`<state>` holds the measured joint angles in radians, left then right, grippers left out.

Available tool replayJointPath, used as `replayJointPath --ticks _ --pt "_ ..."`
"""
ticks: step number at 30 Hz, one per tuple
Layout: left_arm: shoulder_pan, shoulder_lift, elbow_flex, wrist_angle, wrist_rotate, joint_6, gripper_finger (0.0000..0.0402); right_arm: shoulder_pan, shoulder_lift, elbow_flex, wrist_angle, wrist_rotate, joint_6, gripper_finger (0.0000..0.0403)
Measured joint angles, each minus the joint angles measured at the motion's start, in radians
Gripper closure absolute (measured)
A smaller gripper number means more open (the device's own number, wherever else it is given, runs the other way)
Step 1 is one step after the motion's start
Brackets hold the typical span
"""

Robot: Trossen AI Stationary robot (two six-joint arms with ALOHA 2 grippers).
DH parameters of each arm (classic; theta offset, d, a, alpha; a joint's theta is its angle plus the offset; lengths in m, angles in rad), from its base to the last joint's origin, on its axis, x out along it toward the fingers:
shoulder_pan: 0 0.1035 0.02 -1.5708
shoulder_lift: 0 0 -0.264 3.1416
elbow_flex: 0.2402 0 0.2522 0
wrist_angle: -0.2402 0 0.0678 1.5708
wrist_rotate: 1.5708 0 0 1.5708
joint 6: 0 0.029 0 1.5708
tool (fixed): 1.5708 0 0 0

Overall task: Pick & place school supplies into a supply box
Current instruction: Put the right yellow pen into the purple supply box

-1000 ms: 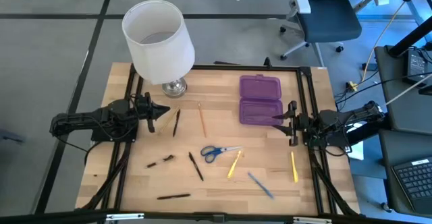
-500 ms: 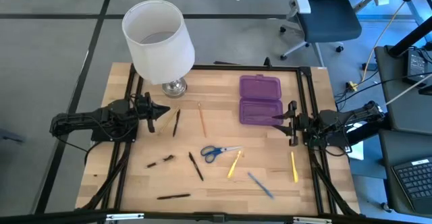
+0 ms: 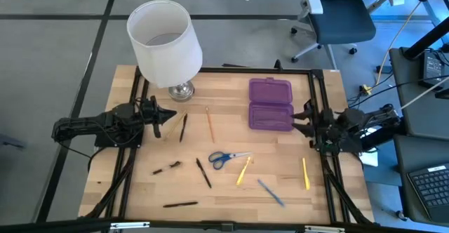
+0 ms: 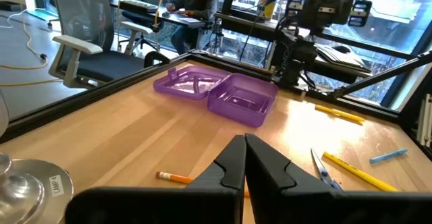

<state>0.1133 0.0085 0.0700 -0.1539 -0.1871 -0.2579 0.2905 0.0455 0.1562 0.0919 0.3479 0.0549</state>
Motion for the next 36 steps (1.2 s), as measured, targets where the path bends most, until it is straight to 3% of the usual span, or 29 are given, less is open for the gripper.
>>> replayJointPath --ticks 2,4,6,12,20,27,36 --pt "0.000 0.000 0.000 0.000 0.000 0.000 0.0398 0.000 0.067 0.061 -0.111 0.070 0.071 0.0241" --pt "0.000 0.000 0.000 0.000 -0.001 0.000 0.0398 0.000 0.164 0.133 -0.244 0.157 0.233 0.0241" --pt "0.000 0.000 0.000 0.000 -0.002 0.001 0.0398 -0.001 0.278 0.211 -0.381 0.168 0.424 0.0241" --pt "0.000 0.000 0.000 0.000 -0.002 0.029 0.0398 0.000 0.662 0.450 -0.742 0.007 0.908 0.0241" --pt "0.000 0.000 0.000 0.000 -0.002 0.156 0.0398 0.028 1.067 0.661 -1.188 -0.222 1.388 0.0241" --pt "0.000 0.000 0.000 0.000 -0.002 0.198 0.0398 0.148 1.243 0.683 -1.233 -0.513 1.552 0.0241" --pt "0.000 0.000 0.000 0.000 -0.002 0.223 0.0398 0.354 1.334 0.683 -1.204 -0.504 1.823 0.0241"
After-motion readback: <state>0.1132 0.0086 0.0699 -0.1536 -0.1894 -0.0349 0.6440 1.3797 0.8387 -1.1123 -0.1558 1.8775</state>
